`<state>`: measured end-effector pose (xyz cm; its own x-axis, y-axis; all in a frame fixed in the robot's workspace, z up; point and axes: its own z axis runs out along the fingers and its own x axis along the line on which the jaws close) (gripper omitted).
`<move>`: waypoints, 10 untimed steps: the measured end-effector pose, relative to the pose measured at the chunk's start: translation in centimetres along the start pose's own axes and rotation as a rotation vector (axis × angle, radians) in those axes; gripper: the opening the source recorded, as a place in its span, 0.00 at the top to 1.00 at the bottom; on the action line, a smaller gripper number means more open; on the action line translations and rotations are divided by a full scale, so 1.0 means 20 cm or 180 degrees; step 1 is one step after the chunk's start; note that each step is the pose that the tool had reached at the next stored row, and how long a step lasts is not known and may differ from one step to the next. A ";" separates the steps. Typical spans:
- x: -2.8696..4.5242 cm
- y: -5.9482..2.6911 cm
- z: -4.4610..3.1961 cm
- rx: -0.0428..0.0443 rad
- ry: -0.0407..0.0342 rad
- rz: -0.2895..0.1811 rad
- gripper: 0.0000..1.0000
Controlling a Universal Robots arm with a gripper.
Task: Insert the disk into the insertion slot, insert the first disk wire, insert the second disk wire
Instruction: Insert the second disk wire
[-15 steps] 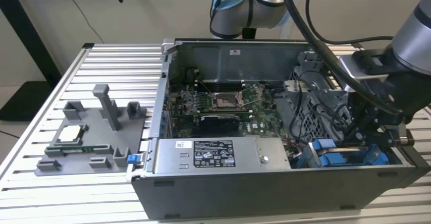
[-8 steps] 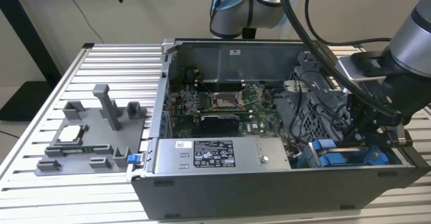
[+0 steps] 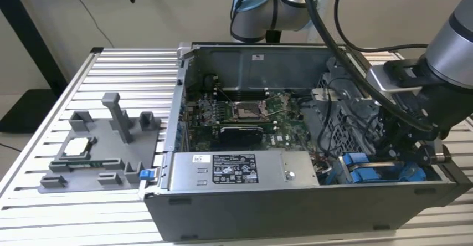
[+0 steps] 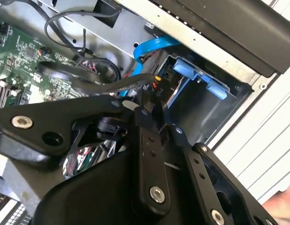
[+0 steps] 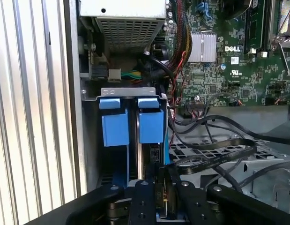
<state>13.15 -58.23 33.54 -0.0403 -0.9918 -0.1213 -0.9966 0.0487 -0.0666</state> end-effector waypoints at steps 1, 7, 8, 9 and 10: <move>-0.002 -0.001 -0.014 0.0000 0.0005 0.0000 0.00; -0.013 -0.007 -0.107 0.0000 0.0004 0.0000 0.00; -0.015 -0.008 -0.123 0.0000 0.0004 0.0000 0.00; -0.017 -0.009 -0.140 0.0000 0.0004 0.0000 0.00; -0.019 -0.010 -0.154 0.0000 0.0004 0.0000 0.00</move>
<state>13.14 -58.24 36.65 -0.0405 -0.9920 -0.1200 -0.9966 0.0487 -0.0667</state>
